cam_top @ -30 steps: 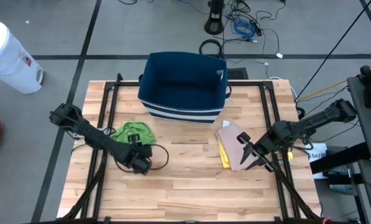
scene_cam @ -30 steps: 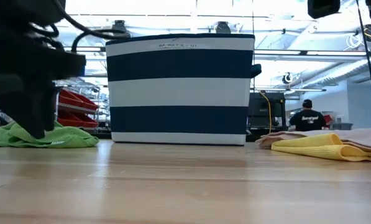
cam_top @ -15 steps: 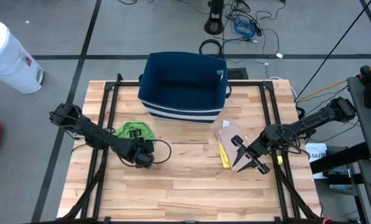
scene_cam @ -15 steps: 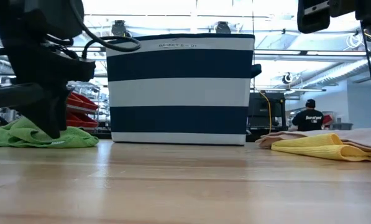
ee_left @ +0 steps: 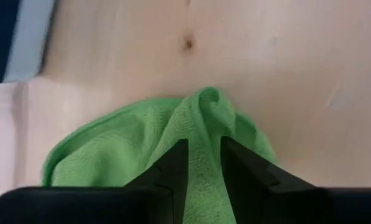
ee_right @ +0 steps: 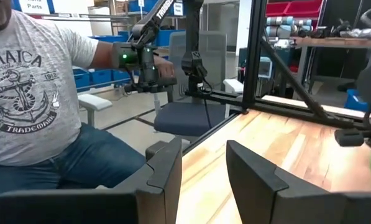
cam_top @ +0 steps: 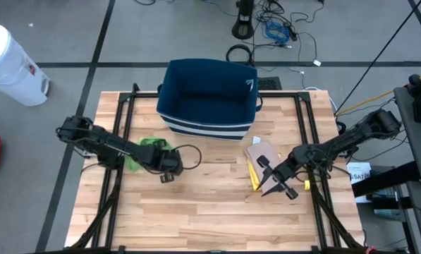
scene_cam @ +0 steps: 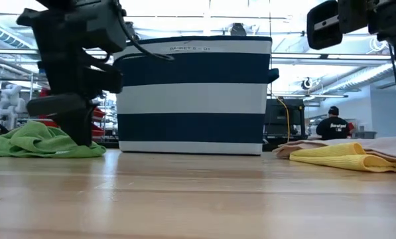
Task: Fold towel
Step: Fold the green towel
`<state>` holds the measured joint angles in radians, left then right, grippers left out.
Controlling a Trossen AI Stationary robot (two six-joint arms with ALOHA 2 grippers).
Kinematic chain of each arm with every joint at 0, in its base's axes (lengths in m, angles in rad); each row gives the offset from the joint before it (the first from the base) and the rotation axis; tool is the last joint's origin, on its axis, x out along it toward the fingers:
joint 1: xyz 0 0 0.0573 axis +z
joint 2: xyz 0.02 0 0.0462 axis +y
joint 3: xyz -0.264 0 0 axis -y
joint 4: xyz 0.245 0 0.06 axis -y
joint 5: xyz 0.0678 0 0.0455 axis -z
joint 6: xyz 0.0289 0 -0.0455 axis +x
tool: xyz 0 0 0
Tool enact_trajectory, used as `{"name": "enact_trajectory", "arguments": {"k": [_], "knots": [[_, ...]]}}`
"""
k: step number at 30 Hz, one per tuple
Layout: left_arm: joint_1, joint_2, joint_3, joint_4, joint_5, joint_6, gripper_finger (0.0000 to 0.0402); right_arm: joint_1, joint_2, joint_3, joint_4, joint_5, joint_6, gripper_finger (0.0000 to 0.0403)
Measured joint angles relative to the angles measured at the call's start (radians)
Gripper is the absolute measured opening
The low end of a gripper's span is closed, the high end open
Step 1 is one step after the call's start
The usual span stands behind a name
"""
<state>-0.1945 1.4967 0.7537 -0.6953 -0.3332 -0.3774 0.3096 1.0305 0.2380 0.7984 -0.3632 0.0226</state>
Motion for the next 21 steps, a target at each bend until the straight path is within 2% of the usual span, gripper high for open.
{"name": "enact_trajectory", "arguments": {"k": [7,12,18,21], "knots": [[0.054,-0.001,-0.059,0.120,0.081,0.023,0.0098,0.004,0.040,0.000,0.021,0.000,0.003,0.0114],[0.056,-0.004,-0.086,0.150,0.060,0.015,0.0092,0.018,0.059,0.000,0.022,0.002,-0.004,0.0114],[0.039,0.001,-0.061,0.135,0.032,0.023,0.0020,0.030,0.076,0.000,0.022,0.026,0.006,0.0114],[0.033,0.001,-0.026,0.134,0.034,0.045,0.0006,0.040,0.088,0.000,0.023,0.074,0.005,0.0114]]}}
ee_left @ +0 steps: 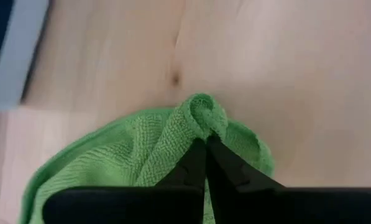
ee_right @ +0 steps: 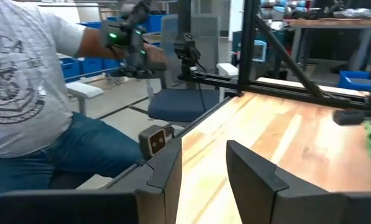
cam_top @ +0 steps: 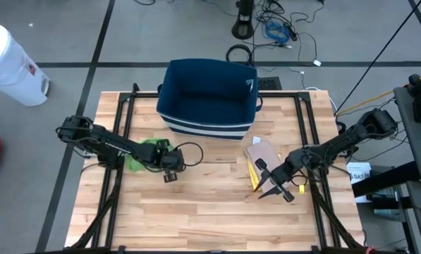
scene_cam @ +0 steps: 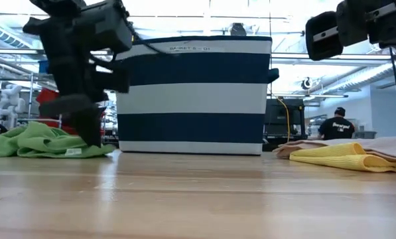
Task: Fold towel
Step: Fold the green towel
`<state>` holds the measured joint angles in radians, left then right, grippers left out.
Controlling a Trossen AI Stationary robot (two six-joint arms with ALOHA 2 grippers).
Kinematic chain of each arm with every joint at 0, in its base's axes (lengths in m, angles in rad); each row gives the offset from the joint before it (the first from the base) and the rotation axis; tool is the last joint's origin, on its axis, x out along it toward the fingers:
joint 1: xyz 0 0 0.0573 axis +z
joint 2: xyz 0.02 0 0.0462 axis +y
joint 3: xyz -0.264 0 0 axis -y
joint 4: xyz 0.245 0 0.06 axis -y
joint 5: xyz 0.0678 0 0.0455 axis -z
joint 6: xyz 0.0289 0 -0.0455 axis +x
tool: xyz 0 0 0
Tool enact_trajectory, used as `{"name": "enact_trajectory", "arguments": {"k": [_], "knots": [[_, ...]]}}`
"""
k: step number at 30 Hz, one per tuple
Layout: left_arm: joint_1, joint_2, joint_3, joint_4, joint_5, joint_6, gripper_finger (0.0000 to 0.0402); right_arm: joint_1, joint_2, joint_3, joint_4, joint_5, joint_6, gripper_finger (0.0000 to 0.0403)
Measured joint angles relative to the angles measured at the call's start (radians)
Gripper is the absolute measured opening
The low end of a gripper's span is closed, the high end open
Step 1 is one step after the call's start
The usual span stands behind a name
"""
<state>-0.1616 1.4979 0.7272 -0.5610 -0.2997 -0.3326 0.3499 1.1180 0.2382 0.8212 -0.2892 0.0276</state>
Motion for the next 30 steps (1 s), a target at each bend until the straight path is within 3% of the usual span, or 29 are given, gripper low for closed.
{"name": "enact_trajectory", "arguments": {"k": [8,18,25,30], "knots": [[-0.031,0.000,0.138,-0.016,-0.023,0.041,0.0002,0.021,0.071,0.000,0.082,0.040,0.006,0.0114],[-0.063,0.000,0.351,0.084,-0.061,0.080,0.0001,0.045,0.268,0.000,0.261,0.233,0.004,0.0135],[-0.061,0.001,0.365,0.244,-0.066,0.081,0.0001,0.045,0.449,0.102,0.304,0.241,0.007,0.0185],[-0.071,0.010,0.365,0.273,-0.059,0.092,0.0000,0.045,0.561,0.205,0.298,0.289,-0.021,0.0188]]}}
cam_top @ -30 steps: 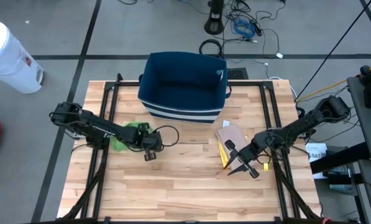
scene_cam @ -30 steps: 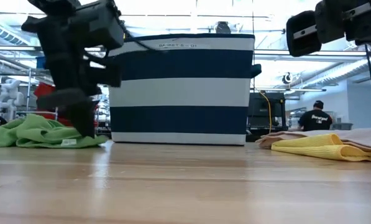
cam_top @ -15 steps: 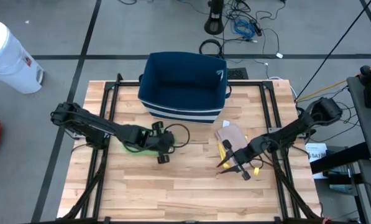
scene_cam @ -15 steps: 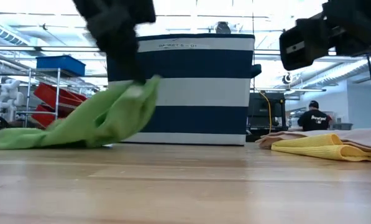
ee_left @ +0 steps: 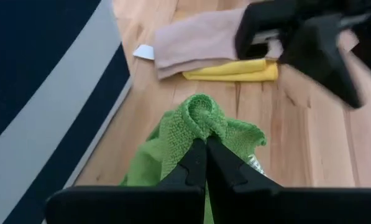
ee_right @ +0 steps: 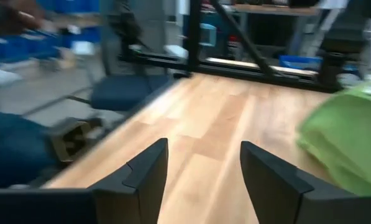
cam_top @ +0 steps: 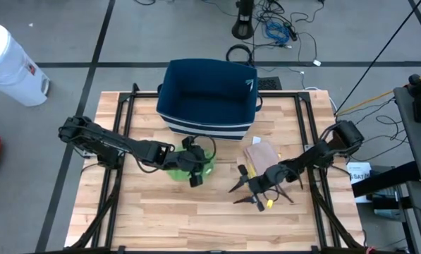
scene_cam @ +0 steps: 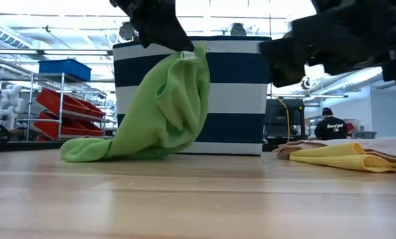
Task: Fold towel
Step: Fold the green towel
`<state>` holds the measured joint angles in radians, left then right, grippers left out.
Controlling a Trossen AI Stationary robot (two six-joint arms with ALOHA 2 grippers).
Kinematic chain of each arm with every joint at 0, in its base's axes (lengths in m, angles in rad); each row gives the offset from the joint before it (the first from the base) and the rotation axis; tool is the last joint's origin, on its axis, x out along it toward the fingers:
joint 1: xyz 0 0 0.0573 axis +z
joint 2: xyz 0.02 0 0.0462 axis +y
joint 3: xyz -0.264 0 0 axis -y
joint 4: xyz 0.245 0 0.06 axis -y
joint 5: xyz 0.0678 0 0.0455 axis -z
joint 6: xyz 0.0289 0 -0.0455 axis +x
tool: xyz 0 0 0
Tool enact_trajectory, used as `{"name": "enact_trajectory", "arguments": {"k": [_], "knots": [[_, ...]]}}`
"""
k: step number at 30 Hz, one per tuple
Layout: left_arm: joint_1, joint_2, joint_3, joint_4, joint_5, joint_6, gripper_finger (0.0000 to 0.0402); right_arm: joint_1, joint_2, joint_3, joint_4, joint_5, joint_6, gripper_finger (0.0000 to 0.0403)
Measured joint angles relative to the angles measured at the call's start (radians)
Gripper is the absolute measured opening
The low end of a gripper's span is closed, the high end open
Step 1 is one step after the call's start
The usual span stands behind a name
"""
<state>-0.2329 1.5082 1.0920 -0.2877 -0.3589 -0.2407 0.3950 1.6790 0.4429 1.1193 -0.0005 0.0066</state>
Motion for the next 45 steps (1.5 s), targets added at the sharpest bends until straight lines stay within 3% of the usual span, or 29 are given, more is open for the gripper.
{"name": "enact_trajectory", "arguments": {"k": [9,16,21,26,45], "knots": [[-0.065,0.036,0.000,-0.014,0.006,-0.016,0.0000,-0.006,0.015,0.031,0.011,0.188,-0.042,0.0158],[-0.073,0.065,0.000,0.034,-0.015,0.001,0.0000,-0.038,0.015,0.069,0.026,0.189,0.018,0.0156],[-0.073,0.077,0.000,0.063,-0.022,0.008,0.0000,-0.057,0.015,0.117,-0.077,0.190,0.068,0.0155],[-0.078,0.077,0.000,0.069,-0.045,0.012,0.0000,-0.068,0.015,0.142,-0.201,0.263,0.115,0.0155],[-0.075,0.080,0.000,0.127,-0.054,0.065,0.0000,-0.085,0.016,0.176,-0.172,0.308,0.164,0.0155]]}}
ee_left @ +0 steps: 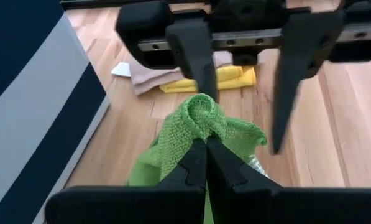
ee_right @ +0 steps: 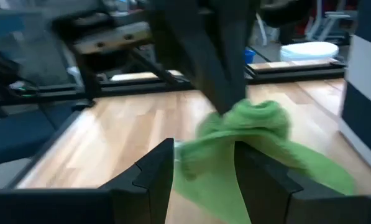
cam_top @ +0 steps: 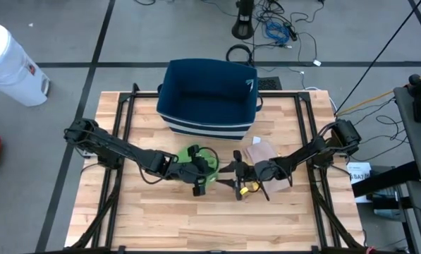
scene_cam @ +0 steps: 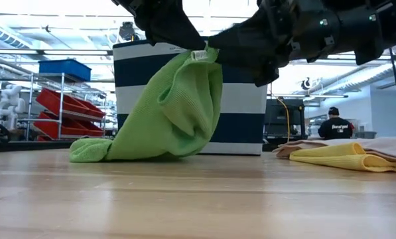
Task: Fold towel
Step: Fold the green towel
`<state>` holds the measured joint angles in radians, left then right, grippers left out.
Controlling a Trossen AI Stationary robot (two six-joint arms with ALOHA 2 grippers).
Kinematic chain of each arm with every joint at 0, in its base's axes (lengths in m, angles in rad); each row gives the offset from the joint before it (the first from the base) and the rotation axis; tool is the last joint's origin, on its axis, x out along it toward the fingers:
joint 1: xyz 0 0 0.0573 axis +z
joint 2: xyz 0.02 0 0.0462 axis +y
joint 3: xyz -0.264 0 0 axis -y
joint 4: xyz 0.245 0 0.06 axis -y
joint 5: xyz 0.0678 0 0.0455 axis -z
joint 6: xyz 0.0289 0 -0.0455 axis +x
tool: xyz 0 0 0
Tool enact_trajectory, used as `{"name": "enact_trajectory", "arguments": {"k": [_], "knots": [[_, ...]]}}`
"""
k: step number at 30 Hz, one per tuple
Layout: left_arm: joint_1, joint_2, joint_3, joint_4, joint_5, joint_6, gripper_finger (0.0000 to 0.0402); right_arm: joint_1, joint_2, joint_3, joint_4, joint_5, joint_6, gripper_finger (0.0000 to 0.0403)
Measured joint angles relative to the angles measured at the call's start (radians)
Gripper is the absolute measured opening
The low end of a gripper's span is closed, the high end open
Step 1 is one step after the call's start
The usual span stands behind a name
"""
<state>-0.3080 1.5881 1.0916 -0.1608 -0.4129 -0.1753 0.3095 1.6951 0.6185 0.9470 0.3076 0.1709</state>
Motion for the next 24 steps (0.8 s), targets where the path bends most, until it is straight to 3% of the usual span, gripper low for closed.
{"name": "enact_trajectory", "arguments": {"k": [4,11,15,24], "knots": [[-0.003,0.013,0.000,-0.001,-0.003,-0.002,0.0000,-0.012,0.000,0.009,-0.043,0.017,0.001,0.0133],[-0.012,0.031,0.000,-0.015,0.001,0.001,0.0000,0.003,0.000,0.010,-0.129,0.000,-0.032,0.0011],[-0.020,0.031,0.000,-0.024,0.028,0.001,0.0006,0.012,0.000,0.010,-0.198,-0.056,-0.017,0.0008],[-0.098,0.031,0.000,-0.115,0.042,-0.019,0.0068,0.057,-0.001,0.009,-0.360,-0.166,0.074,0.0002]]}}
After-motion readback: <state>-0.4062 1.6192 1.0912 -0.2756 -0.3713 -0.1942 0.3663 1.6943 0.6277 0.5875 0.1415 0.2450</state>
